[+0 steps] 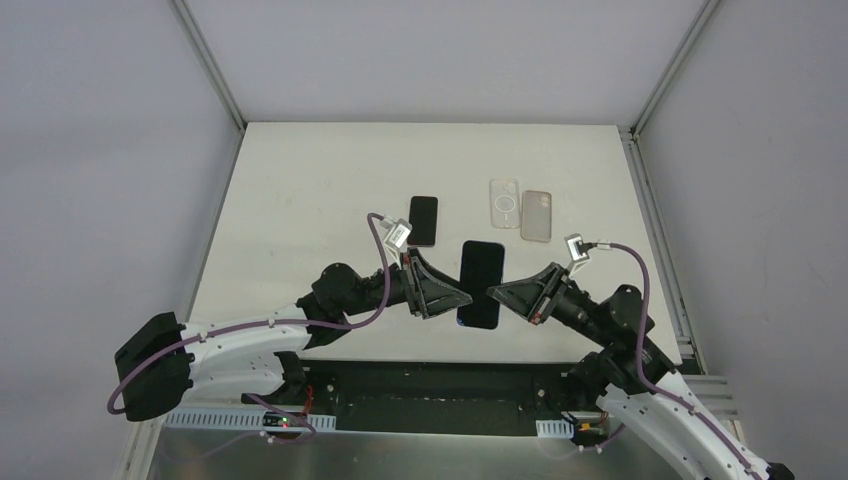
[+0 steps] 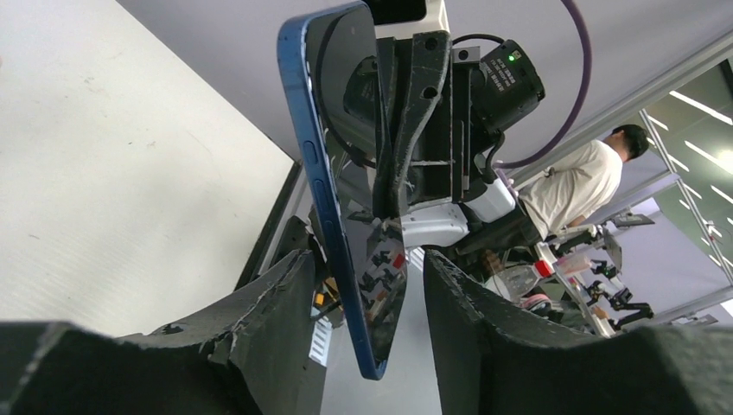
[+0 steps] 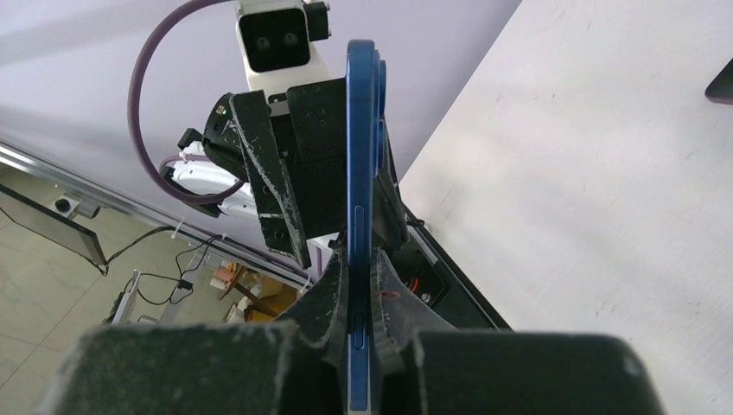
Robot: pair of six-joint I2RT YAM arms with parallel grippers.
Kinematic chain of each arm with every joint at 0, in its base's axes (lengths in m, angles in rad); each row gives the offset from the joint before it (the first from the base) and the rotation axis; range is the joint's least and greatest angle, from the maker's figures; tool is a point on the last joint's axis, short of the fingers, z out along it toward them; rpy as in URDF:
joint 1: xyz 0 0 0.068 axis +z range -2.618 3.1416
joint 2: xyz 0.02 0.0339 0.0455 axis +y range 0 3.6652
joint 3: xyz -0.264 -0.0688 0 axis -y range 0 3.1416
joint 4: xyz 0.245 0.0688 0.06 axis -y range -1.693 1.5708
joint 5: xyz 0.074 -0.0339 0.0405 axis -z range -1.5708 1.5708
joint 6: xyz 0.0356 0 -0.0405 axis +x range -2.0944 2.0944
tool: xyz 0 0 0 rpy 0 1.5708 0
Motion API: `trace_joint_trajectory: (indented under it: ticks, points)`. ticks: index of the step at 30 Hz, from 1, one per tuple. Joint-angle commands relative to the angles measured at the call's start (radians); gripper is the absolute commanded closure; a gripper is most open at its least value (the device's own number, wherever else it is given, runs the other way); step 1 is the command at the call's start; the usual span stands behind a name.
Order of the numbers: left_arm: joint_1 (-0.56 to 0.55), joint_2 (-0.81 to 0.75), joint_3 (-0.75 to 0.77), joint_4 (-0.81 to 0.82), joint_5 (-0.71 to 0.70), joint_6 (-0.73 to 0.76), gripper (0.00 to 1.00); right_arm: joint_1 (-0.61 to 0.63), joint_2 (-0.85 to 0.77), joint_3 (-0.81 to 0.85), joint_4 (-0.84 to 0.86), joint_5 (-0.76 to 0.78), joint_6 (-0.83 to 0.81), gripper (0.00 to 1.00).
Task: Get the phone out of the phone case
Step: Place the phone at the center of the board.
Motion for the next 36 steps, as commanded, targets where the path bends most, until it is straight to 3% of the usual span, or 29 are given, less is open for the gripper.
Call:
trace_joint_trajectory:
  ticks: [1, 14, 31, 34, 35, 36]
  points:
    - [0.007, -0.001, 0.031, 0.097, 0.043, -0.021, 0.53, 0.004, -0.025, 0.015, 0.106, 0.047, 0.004, 1.0]
    - [0.006, 0.036, 0.045, 0.127, 0.084, -0.043, 0.71, 0.004, -0.02, 0.005, 0.13, 0.045, -0.003, 1.0]
    - [0.006, 0.089, 0.074, 0.15, 0.108, -0.106, 0.84, 0.004, -0.023, -0.001, 0.132, 0.041, -0.009, 1.0]
    - [0.006, 0.097, 0.073, 0.15, 0.091, -0.117, 1.0, 0.004, -0.022, 0.003, 0.113, 0.049, -0.009, 1.0]
    - [0.007, 0.101, 0.071, 0.15, 0.084, -0.124, 1.0, 0.004, -0.023, 0.007, 0.1, 0.055, -0.008, 0.92]
    - [0.006, 0.105, 0.07, 0.151, 0.079, -0.13, 1.0, 0.005, -0.023, 0.012, 0.082, 0.06, -0.007, 0.77]
